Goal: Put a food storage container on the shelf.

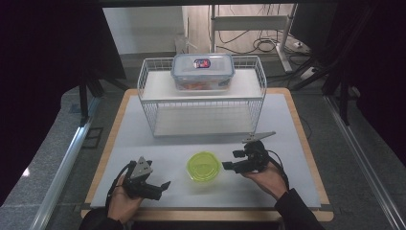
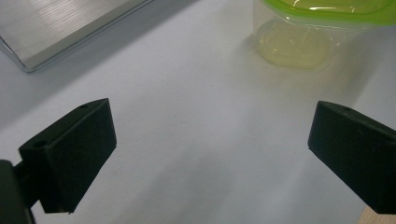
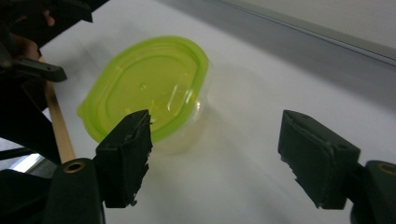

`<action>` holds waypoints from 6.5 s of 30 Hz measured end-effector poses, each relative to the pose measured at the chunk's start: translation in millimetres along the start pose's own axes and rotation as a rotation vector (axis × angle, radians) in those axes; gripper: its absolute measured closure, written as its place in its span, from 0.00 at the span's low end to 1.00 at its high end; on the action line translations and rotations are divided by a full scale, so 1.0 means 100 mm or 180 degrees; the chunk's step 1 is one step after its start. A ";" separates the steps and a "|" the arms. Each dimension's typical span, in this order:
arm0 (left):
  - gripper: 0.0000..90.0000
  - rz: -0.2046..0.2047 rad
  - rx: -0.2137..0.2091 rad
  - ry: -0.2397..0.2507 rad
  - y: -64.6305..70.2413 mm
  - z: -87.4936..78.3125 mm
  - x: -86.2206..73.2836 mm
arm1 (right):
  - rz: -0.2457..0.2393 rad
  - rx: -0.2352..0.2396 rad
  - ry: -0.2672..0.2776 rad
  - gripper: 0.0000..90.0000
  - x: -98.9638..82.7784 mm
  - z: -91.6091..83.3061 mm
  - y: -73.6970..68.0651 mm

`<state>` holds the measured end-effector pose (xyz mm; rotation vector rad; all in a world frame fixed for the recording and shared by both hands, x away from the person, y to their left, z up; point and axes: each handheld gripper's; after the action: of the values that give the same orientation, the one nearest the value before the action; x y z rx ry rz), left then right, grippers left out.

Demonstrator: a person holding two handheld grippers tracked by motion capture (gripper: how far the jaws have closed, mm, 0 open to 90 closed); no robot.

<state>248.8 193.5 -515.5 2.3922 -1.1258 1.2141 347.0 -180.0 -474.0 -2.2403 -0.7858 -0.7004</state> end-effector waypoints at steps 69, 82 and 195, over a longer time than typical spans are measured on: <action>0.02 0.0070 -0.0060 -0.0078 0.03 0.03 0.00 | 0.0873 0.0884 0.0044 0.92 0.44 0.07 0.15; 0.02 0.0058 -0.0067 -0.0083 0.02 0.04 0.00 | 0.0890 0.0918 0.0303 0.92 0.72 -0.27 0.13; 0.02 -0.0062 -0.0205 0.0013 -0.02 0.02 -0.02 | 0.1195 0.0038 0.1244 0.59 2.94 -0.86 0.25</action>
<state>250.6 194.7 -517.7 2.3465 -1.1205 1.1583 540.8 -157.6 -235.9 -2.0635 -0.1722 -0.9001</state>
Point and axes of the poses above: each handheld gripper's, and its own axes: z roughly forward along the jaws, x roughly out of its top, y roughly to its right, and after that the axes turned 8 degrees about z, right-handed
